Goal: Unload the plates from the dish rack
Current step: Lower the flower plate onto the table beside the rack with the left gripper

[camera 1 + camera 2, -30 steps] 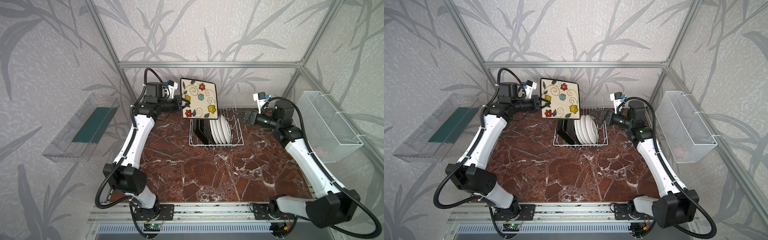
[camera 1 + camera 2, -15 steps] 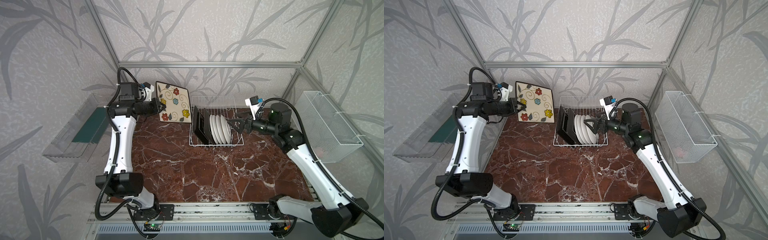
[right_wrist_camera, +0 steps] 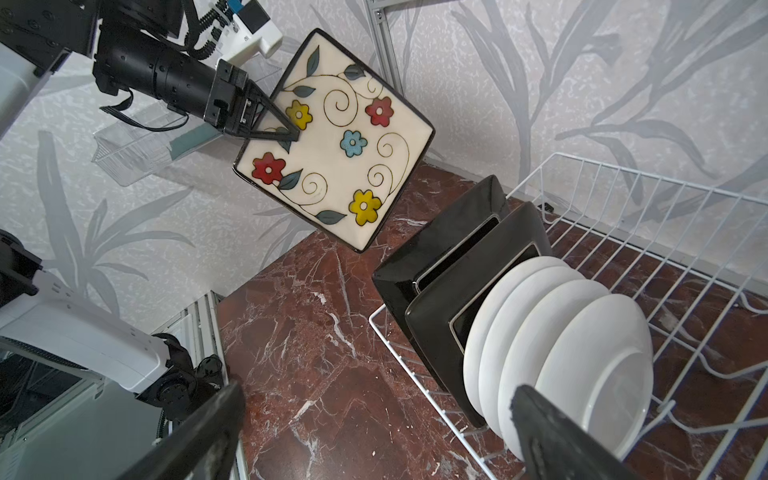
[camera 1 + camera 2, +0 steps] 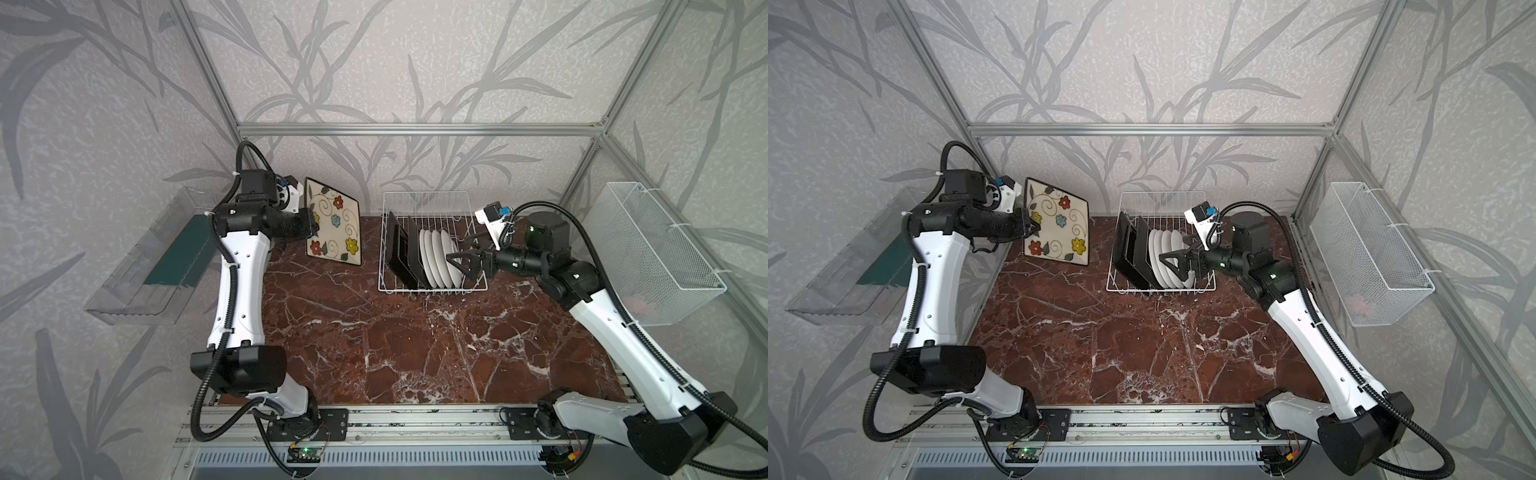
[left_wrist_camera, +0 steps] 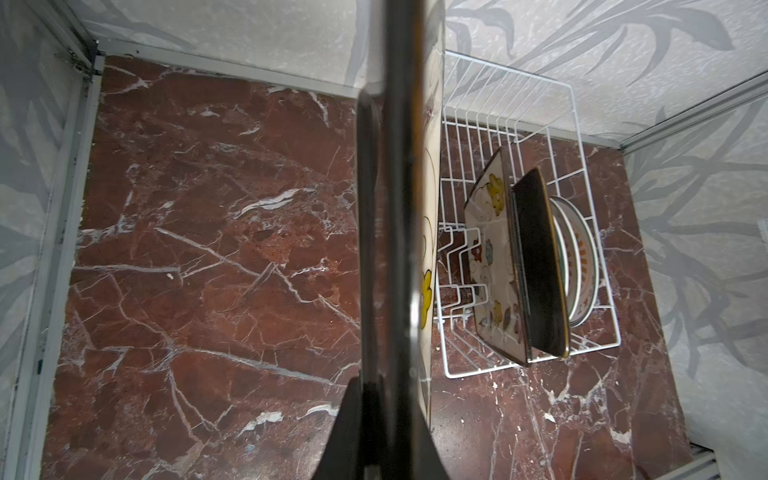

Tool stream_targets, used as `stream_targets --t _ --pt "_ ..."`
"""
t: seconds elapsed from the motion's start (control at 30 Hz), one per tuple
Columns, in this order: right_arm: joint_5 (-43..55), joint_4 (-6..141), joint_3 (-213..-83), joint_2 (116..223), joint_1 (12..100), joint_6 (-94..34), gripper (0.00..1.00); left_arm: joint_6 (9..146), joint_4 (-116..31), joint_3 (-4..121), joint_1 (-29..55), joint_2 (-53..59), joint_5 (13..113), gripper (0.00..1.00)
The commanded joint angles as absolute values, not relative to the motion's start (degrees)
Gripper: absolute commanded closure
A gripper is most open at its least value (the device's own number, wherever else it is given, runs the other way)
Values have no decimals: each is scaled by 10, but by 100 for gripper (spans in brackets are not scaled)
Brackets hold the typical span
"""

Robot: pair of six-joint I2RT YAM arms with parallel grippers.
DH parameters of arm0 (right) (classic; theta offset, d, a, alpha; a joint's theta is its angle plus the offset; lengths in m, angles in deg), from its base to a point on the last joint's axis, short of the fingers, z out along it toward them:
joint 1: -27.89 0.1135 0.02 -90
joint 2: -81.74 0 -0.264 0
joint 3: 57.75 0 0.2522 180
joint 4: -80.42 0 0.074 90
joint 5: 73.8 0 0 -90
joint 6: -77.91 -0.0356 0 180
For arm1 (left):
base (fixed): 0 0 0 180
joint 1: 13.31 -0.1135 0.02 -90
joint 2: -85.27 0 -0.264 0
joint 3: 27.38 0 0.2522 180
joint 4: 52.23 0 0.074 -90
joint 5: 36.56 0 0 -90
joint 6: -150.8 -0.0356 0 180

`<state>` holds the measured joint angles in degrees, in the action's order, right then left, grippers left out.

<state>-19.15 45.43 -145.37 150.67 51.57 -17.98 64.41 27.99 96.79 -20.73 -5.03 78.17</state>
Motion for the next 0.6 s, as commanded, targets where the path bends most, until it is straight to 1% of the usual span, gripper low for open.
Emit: stream_targets --t 0.0,0.13,0.4,0.57 --pt "-183 447 -1458 1500 520 -167 1 620 237 962 -208 -30 774 100" --pt "-177 446 -1458 1503 523 -168 1 612 223 931 -207 -31 764 100" --pt "-167 437 -1449 1508 525 -159 1 596 203 894 -208 -43 795 100" --pt "-168 437 -1439 1509 527 -145 1 590 199 877 -207 -62 798 100"
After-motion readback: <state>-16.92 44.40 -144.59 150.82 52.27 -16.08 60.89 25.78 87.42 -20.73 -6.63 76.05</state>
